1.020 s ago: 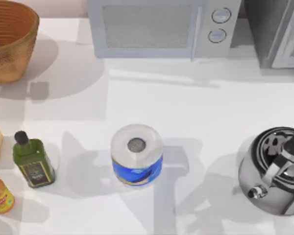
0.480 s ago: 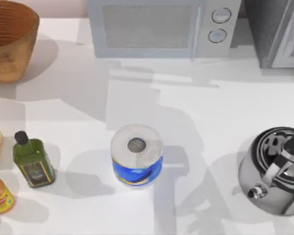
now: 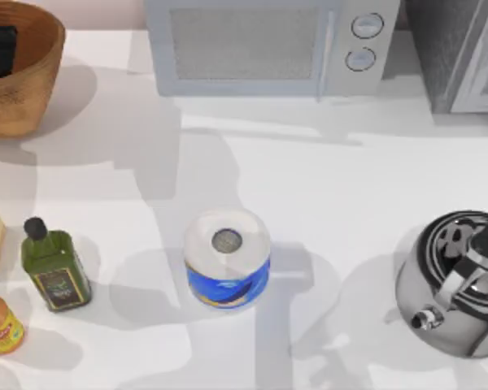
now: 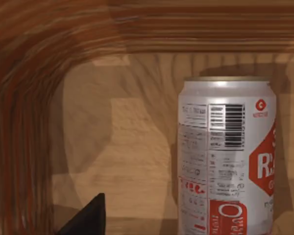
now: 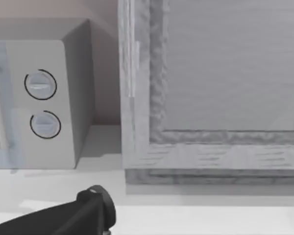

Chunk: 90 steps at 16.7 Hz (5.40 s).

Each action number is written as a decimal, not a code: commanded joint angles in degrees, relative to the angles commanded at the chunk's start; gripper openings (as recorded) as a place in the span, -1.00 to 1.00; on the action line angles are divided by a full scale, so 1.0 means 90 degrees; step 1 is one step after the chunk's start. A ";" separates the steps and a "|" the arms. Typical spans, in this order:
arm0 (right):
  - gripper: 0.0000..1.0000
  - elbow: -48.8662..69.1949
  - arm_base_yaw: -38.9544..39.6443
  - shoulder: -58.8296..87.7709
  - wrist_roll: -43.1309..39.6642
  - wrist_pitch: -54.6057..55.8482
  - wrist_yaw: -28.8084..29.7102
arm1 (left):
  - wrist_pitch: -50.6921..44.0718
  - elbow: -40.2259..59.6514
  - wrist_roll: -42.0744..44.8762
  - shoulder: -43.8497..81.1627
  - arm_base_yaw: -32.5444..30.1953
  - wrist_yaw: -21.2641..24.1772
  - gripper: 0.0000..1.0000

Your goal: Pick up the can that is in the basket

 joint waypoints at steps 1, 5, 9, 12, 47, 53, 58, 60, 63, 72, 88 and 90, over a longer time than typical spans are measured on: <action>1.00 0.0000 0.0000 0.0000 0.0000 0.0000 0.0000 | -0.0017 0.0039 0.0003 0.0039 0.0001 0.0003 1.00; 1.00 0.0000 0.0000 0.0000 0.0000 0.0000 0.0000 | -0.0017 0.0039 0.0003 0.0039 0.0001 0.0003 1.00; 1.00 0.0000 0.0000 0.0000 0.0000 0.0000 0.0000 | 0.0201 0.0001 -0.0031 0.0216 -0.0035 -0.0004 1.00; 1.00 0.0000 0.0000 0.0000 0.0000 0.0000 0.0000 | 0.0621 -0.0054 -0.0054 0.0576 -0.0063 -0.0006 1.00; 1.00 0.0000 0.0000 0.0000 0.0000 0.0000 0.0000 | 0.1728 -0.1784 -0.0392 -0.1268 -0.0030 -0.0434 -1.00; 1.00 0.0000 0.0000 0.0000 0.0000 0.0000 0.0000 | 0.3384 -0.5382 -0.0745 -0.5309 -0.0253 -0.0814 -1.00; 1.00 0.0000 0.0000 0.0000 0.0000 0.0000 0.0000 | 0.4911 -0.8924 -0.0975 -0.9390 -0.0541 -0.0958 -1.00; 1.00 0.0000 0.0000 0.0000 0.0000 0.0000 0.0000 | 0.5467 -1.0289 -0.1046 -1.0945 -0.0656 -0.0967 -1.00; 1.00 0.0000 0.0000 0.0000 0.0000 0.0000 0.0000 | 0.6183 -1.2132 -0.1118 -1.3008 -0.0813 -0.0930 -1.00; 1.00 0.0000 0.0000 0.0000 0.0000 0.0000 0.0000 | 0.7145 -1.4831 -0.1140 -1.5826 -0.1063 -0.0718 -1.00; 1.00 0.0000 0.0000 0.0000 0.0000 0.0000 0.0000 | 0.8838 -1.2960 -0.1007 -1.2164 -0.0762 0.1076 -1.00; 1.00 0.0000 0.0000 0.0000 0.0000 0.0000 0.0000 | 0.9418 -1.2339 -0.0956 -1.0995 -0.0774 0.1765 -1.00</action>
